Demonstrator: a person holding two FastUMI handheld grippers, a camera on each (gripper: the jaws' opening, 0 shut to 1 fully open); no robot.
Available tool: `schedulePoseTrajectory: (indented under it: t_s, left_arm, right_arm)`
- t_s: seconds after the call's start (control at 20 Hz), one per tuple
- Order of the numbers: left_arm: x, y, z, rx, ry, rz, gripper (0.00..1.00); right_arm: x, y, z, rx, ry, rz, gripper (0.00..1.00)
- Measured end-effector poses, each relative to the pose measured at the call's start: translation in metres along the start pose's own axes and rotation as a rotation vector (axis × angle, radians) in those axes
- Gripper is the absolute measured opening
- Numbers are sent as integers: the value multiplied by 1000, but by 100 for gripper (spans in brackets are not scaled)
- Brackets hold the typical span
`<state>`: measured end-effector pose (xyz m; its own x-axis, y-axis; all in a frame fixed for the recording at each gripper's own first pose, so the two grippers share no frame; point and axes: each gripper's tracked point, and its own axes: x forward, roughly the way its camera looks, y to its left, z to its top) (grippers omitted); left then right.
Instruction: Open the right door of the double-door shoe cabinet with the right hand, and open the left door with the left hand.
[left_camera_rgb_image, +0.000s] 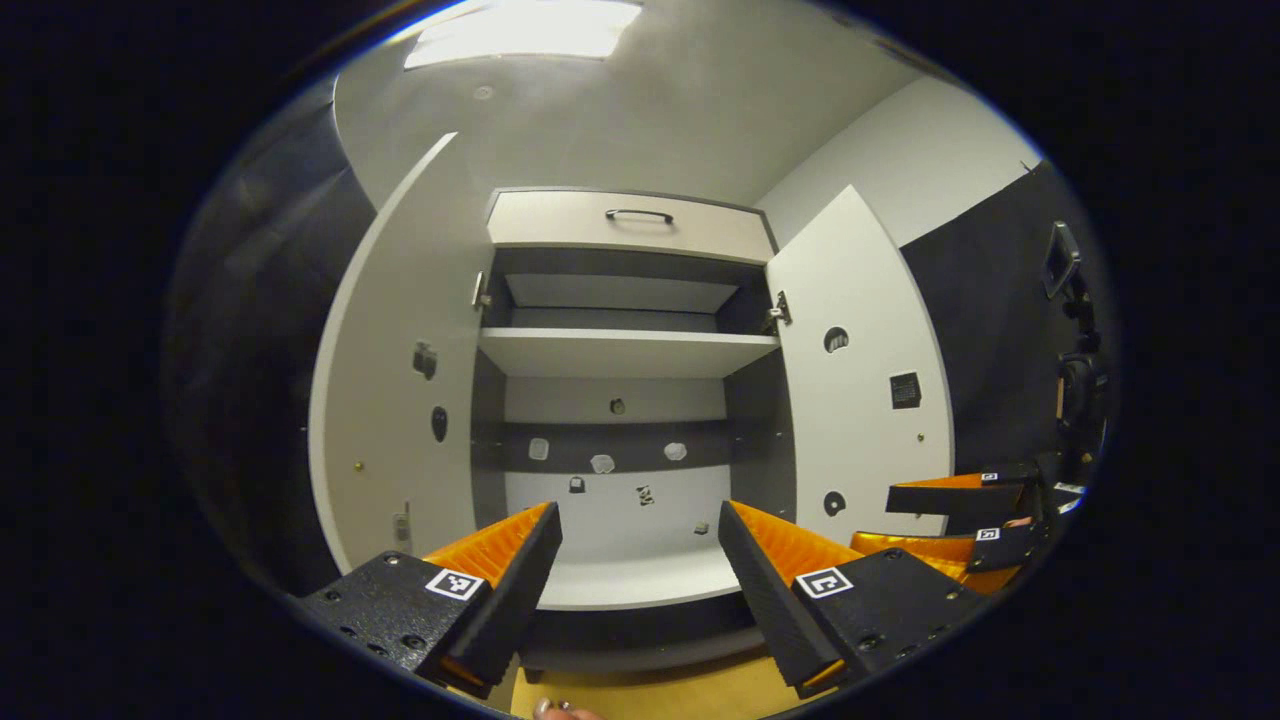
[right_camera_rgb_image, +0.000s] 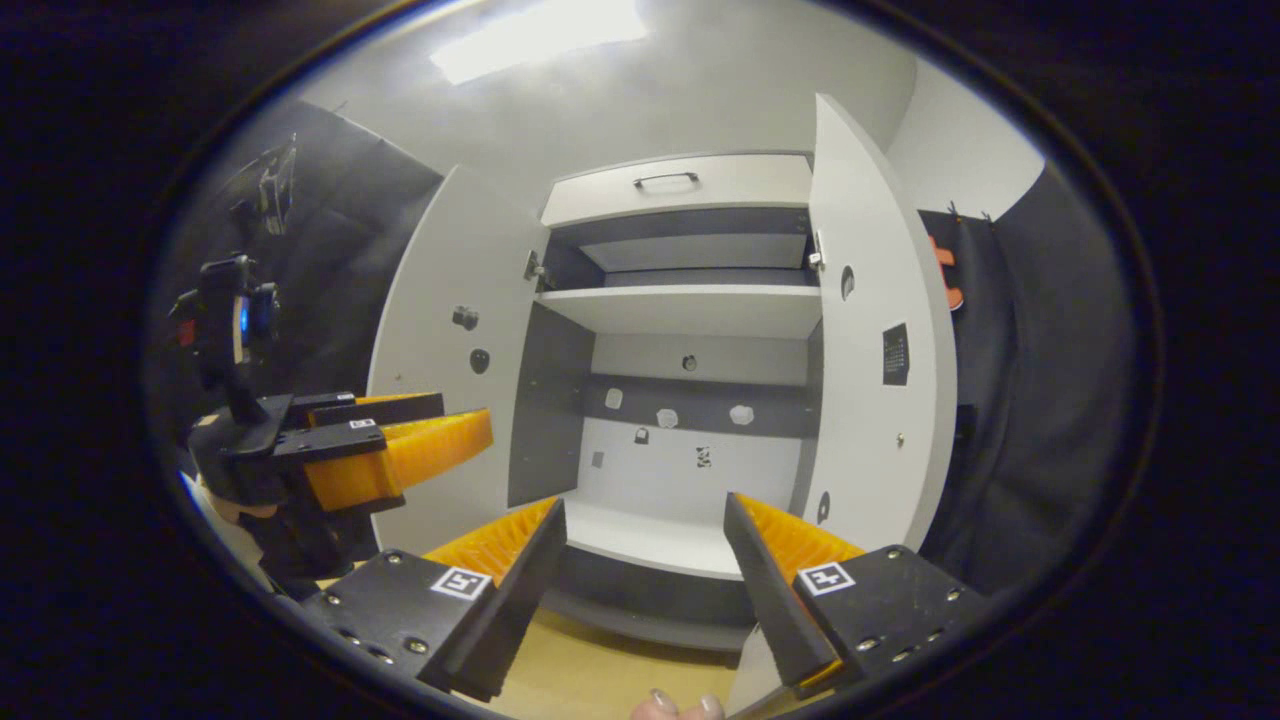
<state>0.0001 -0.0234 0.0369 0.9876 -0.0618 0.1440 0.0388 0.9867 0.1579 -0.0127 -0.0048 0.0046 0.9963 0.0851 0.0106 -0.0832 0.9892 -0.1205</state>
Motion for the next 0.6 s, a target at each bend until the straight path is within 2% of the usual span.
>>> schedulePoseTrajectory:
  t_s: [0.15, 0.3, 0.4, 0.6]
  left_arm:
    - [12, -12, -2, 0, -19, -48, 98]
    - [18, -9, -11, -21, 2, -68, 98]
    - [23, -3, -16, -33, 12, -58, 98]
    - [30, 7, -25, -36, 32, -43, 98]
  right_arm:
    - [5, -3, 6, -5, -32, -52, 96]
    - [8, -6, 13, 42, -61, -85, 94]
    - [12, -14, 17, 71, -82, -119, 96]
    - [20, -17, 19, 83, -94, -132, 96]
